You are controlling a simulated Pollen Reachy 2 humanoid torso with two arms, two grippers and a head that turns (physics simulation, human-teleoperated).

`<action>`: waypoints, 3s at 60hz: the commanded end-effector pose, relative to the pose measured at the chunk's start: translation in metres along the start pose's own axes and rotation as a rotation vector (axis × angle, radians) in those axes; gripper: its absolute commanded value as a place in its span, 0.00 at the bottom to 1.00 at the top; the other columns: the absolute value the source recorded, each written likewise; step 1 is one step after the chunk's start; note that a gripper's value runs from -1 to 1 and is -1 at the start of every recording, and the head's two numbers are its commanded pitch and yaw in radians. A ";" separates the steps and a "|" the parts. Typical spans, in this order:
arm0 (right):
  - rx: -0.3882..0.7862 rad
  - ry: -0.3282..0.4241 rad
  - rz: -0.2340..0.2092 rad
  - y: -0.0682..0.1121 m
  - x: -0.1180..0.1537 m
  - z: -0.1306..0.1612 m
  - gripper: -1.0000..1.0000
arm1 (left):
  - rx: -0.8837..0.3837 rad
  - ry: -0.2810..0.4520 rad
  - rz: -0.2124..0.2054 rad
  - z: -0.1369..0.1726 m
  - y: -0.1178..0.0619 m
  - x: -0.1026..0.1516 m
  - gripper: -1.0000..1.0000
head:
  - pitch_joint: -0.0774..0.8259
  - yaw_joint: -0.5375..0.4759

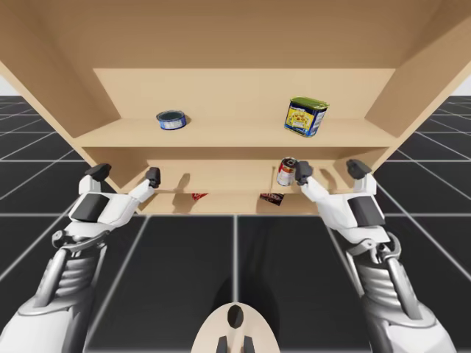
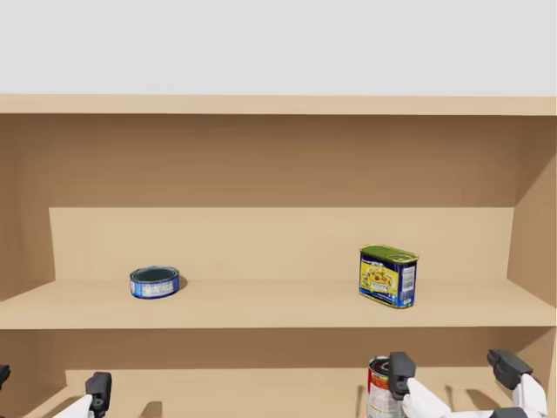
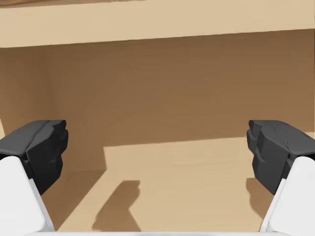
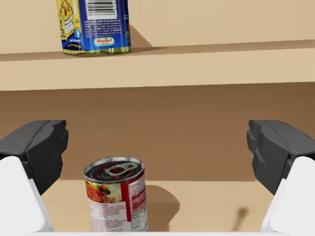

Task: Retrieve the tuna can from the shelves.

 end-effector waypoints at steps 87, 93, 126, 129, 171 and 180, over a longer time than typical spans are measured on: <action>-0.064 0.022 -0.031 -0.001 -0.003 -0.001 0.00 | -0.226 0.033 0.077 0.008 -0.045 0.118 0.00 | 0.29 0.77; -0.066 0.023 -0.031 -0.002 -0.004 -0.002 0.00 | -0.230 0.038 0.078 -0.006 -0.050 0.123 0.00 | 0.29 0.77; -0.072 0.022 -0.041 -0.006 -0.002 -0.003 0.00 | -0.162 0.179 0.140 -0.103 -0.074 0.111 0.00 | 0.30 0.77; -0.072 0.021 -0.044 -0.006 -0.002 -0.003 0.00 | -0.148 0.191 0.142 -0.111 -0.074 0.107 0.00 | 0.30 0.77; -0.075 0.031 -0.060 -0.008 -0.003 -0.004 0.00 | -0.104 0.290 0.082 -0.126 -0.080 0.087 1.00 | 0.32 0.77; -0.077 0.034 -0.063 -0.008 -0.003 -0.004 0.00 | -0.115 0.251 0.064 -0.115 -0.083 0.102 1.00 | 0.32 0.77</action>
